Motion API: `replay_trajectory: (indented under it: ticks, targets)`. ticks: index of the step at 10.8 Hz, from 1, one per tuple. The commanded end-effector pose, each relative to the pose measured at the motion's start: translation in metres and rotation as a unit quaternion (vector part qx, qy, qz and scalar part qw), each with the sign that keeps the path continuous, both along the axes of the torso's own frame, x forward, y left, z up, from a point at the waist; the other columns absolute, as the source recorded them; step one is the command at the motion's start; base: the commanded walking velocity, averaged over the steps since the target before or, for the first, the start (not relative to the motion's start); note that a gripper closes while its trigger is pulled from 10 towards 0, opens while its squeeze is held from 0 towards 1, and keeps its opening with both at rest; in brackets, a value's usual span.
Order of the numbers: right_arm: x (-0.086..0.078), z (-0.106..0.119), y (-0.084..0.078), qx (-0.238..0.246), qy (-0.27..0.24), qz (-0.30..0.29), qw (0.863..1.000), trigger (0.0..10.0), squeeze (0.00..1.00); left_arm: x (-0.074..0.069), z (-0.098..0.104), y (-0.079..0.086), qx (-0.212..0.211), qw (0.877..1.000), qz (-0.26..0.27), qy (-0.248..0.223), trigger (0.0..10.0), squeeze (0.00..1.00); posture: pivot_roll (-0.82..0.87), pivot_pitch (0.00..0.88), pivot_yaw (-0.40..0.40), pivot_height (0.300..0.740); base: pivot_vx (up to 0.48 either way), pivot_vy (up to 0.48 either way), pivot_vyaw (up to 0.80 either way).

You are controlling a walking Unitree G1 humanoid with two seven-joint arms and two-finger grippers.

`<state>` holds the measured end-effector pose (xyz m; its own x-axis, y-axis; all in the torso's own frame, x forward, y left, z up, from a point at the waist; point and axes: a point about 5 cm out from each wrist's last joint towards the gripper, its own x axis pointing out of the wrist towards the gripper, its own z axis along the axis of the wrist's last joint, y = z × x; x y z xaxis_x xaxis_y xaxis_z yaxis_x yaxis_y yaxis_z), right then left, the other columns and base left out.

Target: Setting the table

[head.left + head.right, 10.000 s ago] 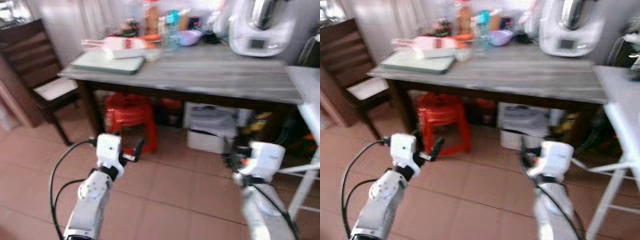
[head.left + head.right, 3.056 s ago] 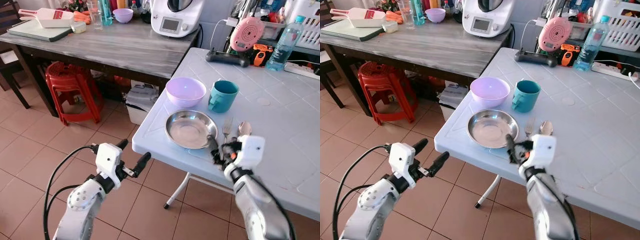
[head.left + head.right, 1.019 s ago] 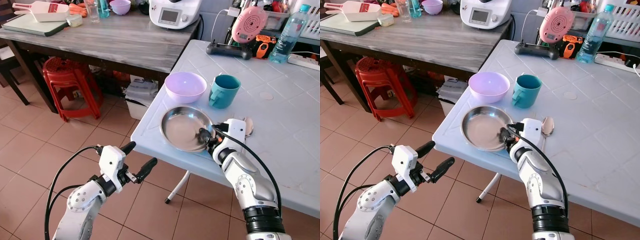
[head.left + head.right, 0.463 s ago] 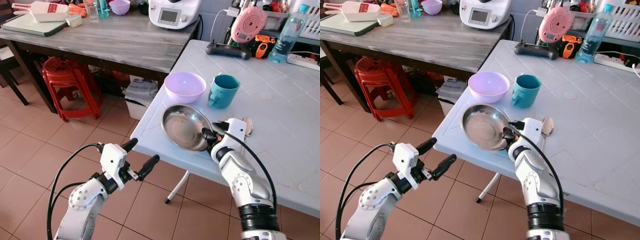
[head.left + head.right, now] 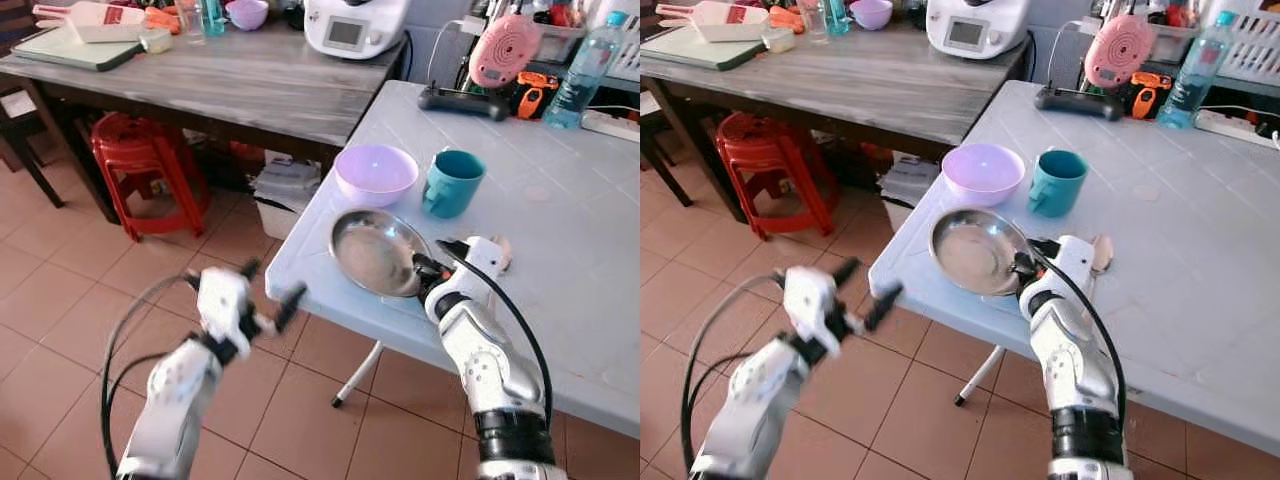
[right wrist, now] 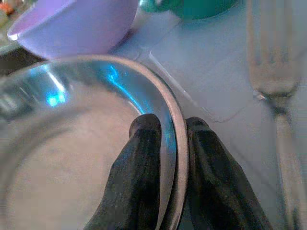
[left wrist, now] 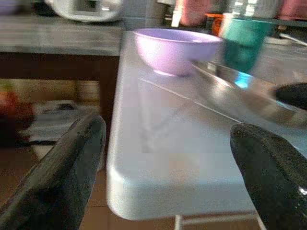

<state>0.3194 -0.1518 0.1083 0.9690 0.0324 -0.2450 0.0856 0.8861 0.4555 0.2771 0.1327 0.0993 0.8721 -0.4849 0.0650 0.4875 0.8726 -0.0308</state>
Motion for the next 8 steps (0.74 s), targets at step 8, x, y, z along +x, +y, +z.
replay_trajectory:
  ticks: [8]
  targets:
    - [-0.023,0.019,0.005,-0.069,-0.087,-0.004,0.994,10.0,0.00,0.025,-0.001,-0.002,-0.054,0.996,0.064,0.029,10.0,0.00,-0.05,0.015,0.002,0.740,0.000,0.112,-0.27]
